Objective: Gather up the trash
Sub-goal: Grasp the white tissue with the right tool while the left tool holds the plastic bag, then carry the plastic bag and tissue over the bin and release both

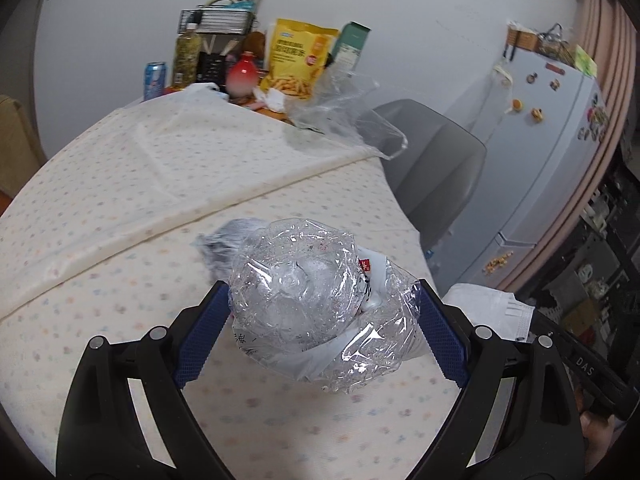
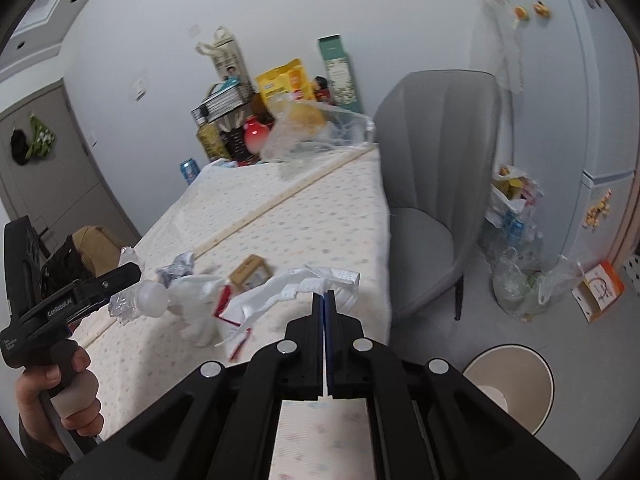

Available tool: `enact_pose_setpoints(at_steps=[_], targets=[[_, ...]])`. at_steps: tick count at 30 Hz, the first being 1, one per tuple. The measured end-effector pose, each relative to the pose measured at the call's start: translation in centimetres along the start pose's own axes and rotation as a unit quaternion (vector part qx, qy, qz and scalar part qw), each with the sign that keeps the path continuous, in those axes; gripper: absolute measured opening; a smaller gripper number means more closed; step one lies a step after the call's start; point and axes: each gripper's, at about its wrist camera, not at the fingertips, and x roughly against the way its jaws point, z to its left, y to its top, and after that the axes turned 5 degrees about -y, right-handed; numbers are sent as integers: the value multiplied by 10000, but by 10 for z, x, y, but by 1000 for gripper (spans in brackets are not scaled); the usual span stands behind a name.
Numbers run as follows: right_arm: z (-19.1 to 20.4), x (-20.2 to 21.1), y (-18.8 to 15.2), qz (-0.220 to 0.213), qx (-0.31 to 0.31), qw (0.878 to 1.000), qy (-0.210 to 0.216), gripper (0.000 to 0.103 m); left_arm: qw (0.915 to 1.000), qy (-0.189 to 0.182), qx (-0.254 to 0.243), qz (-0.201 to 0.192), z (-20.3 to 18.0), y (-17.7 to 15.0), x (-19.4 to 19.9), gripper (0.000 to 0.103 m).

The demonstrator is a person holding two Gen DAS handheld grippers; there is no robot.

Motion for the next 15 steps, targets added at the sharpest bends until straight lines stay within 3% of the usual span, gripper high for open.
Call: enact_pose_setpoints(at_steps=[15], targets=[[-113, 4, -14, 4, -833, 9950, -552, 1, 9958, -351, -691, 486, -98, -3, -71, 90]])
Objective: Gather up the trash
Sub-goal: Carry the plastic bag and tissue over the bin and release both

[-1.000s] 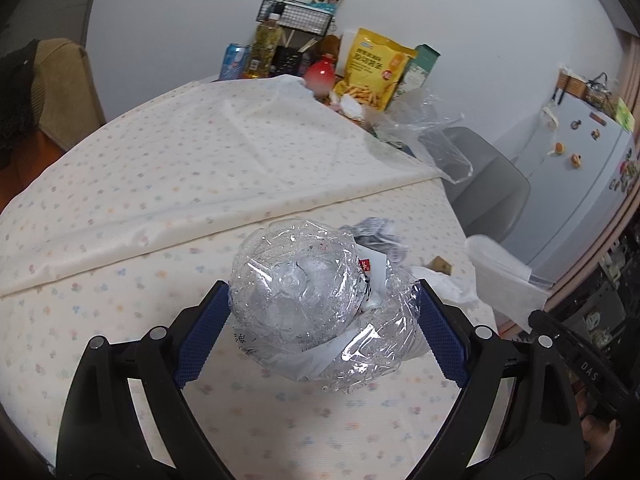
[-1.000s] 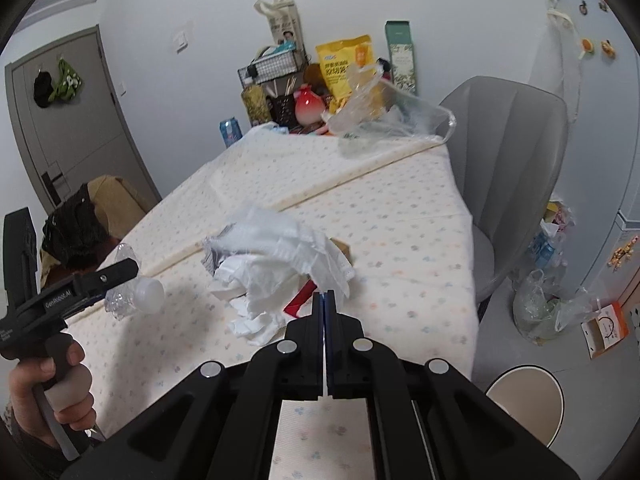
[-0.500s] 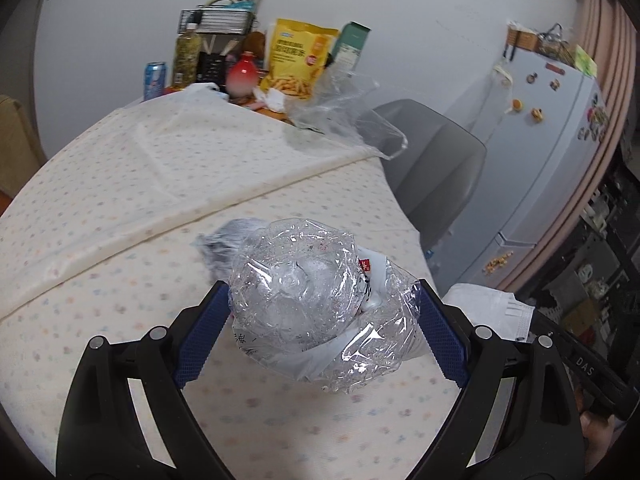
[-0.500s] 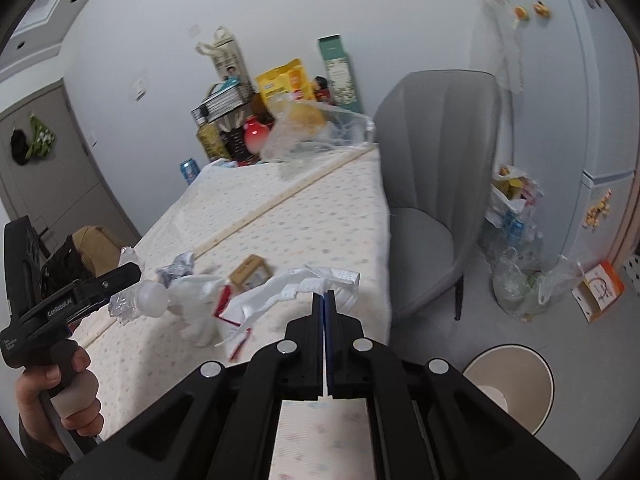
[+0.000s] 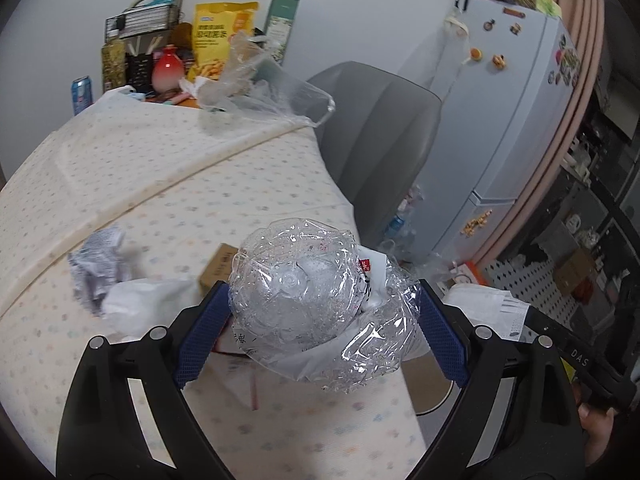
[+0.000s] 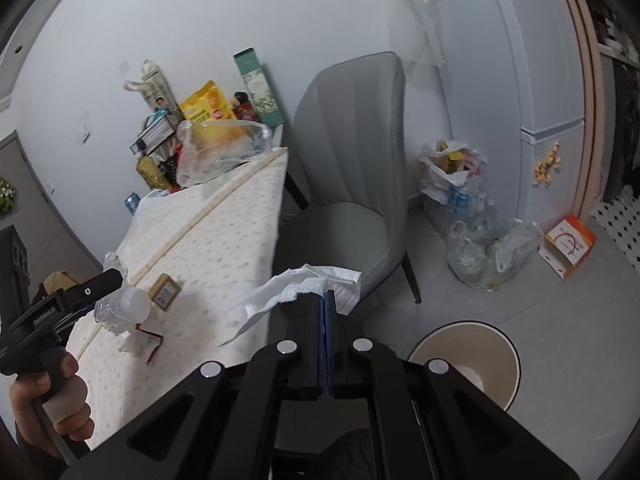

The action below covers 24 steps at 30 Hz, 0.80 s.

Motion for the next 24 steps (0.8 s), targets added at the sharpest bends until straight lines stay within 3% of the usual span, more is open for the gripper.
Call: enact_pose_setpoints(at_steps=[12, 24], targets=[[-72, -13, -15, 185, -537, 9978, -327, 2, 9982, -155, -405, 424, -61, -2, -55, 90], [-118, -40, -31, 424, -882, 9935, -582, 3, 9962, -277, -502, 662, -91, -6, -80, 90]])
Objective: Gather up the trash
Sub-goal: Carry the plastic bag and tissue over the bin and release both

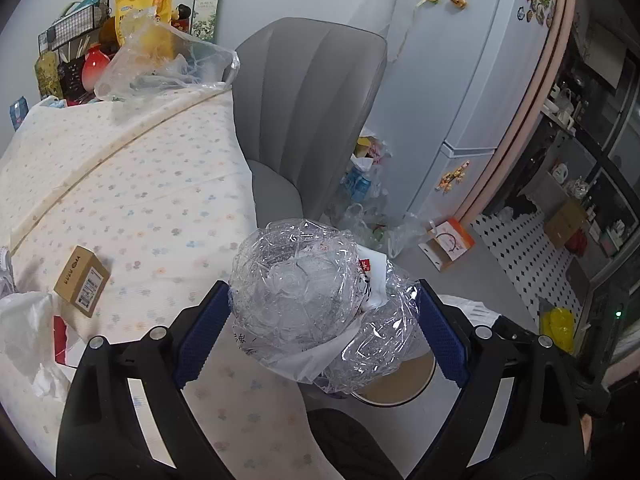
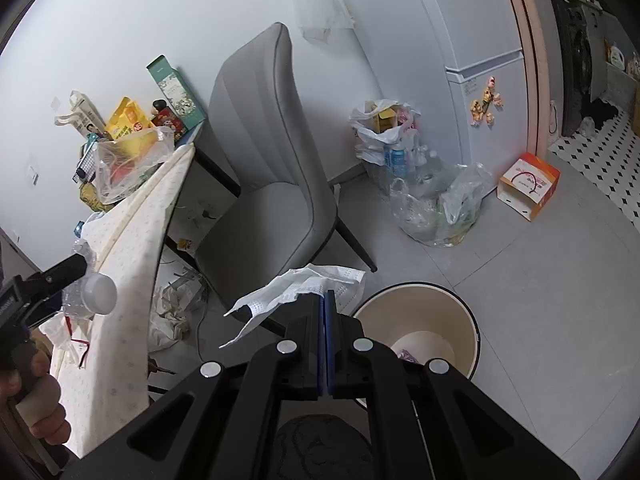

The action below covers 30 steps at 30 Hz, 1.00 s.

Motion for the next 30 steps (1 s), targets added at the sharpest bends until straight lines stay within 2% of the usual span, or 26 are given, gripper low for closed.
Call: enact_pose_setpoints(at_steps=[3, 5, 6, 13, 22, 27, 29, 30], targets=[[-4, -10, -2, 71, 24, 10000, -60, 8, 10000, -54, 23, 65, -4, 1, -6, 90], [-9, -14, -3, 139, -86, 9998, -70, 43, 9999, -94, -8, 87, -9, 1, -9, 90], [-12, -13, -5, 39, -155, 9998, -150, 66, 9999, -112, -26, 100, -11, 0, -10, 90], [-34, -9, -15, 109, -301, 9992, -239, 68, 9990, -235, -202, 333, -34, -6, -30, 90], [-76, 23, -24, -28, -633, 9966, -523, 68, 9939, -525, -699, 671, -95, -14, -67, 90], [-96, 37, -29, -69, -768, 9952, -608, 68, 9914, -638, -787, 824, -118, -15, -85, 90], [-103, 41, -31, -77, -815, 9946, -635, 68, 9906, -759, -734, 869, -123, -14, -91, 92], [-106, 41, -32, -80, -840, 9943, -649, 68, 9899, -829, -707, 902, -125, -13, -93, 97]])
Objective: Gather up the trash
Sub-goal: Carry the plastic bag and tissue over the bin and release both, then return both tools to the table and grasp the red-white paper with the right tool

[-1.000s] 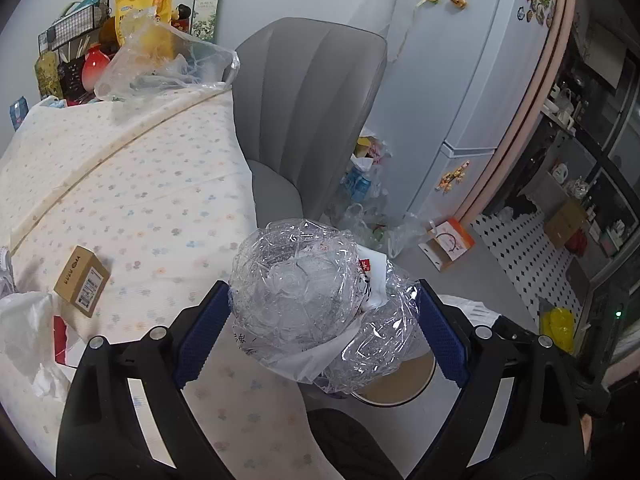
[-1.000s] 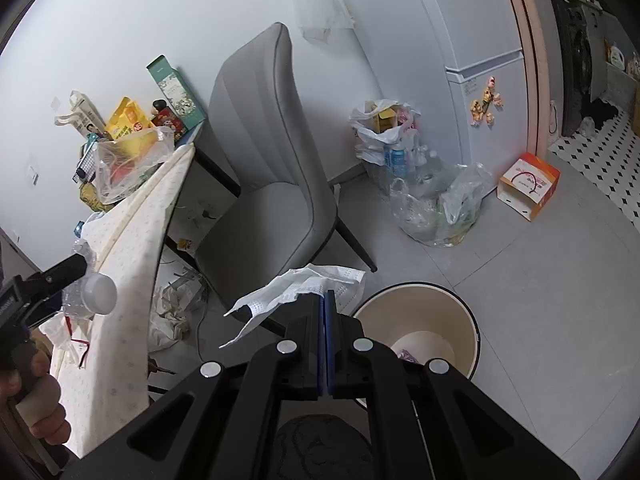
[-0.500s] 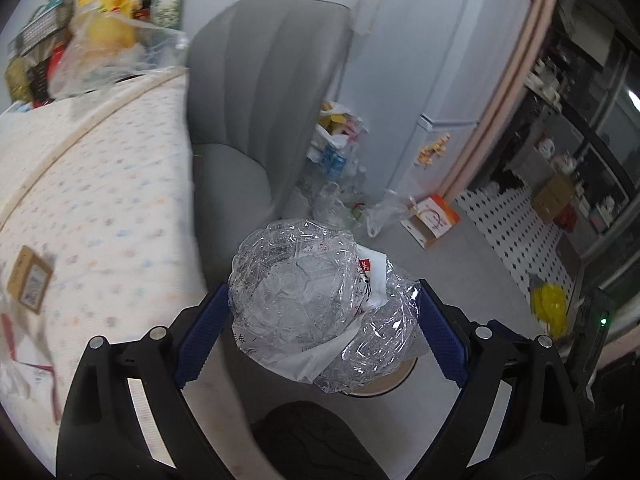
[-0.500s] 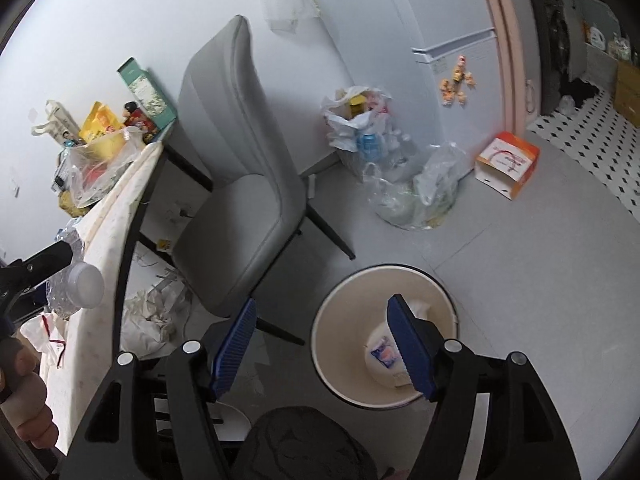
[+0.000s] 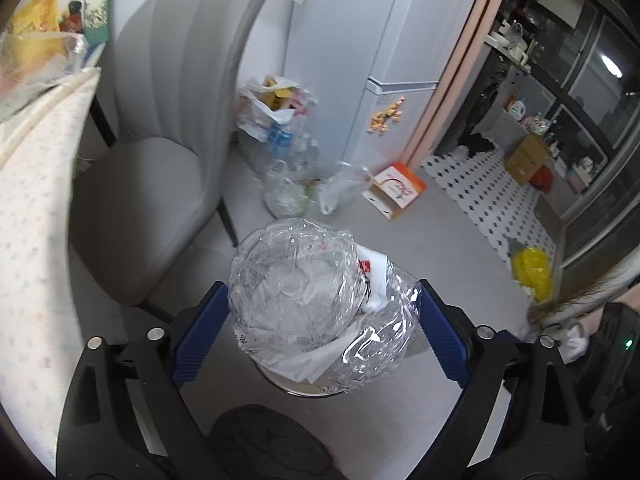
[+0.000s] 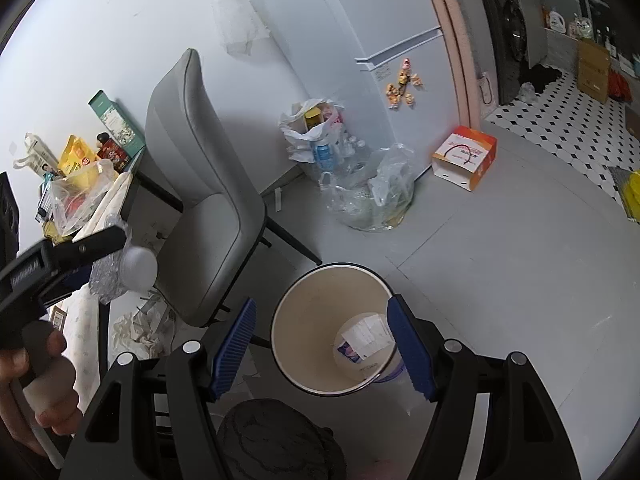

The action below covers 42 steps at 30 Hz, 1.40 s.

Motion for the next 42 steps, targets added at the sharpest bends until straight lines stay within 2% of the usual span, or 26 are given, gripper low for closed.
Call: enact_pose_setpoints(at_steps=[4, 7, 17, 28, 42], targets=[[-6, 0, 0, -3, -74, 10000, 1, 68, 9999, -113, 12, 0, -2, 1, 3, 97], [-3, -1, 0, 21, -45, 10000, 33, 68, 9999, -29, 83, -68, 3, 1, 10, 97], [39, 13, 0, -60, 356, 9991, 240, 68, 9970, 130, 460, -615, 44, -7, 79, 97], [114, 35, -6, -140, 996, 9939, 445, 68, 9878, 448, 910, -1182, 104, -33, 149, 97], [227, 50, -33, -128, 1906, 9778, 856, 70, 9677, 730, 1552, -1849, 188, -83, 229, 97]])
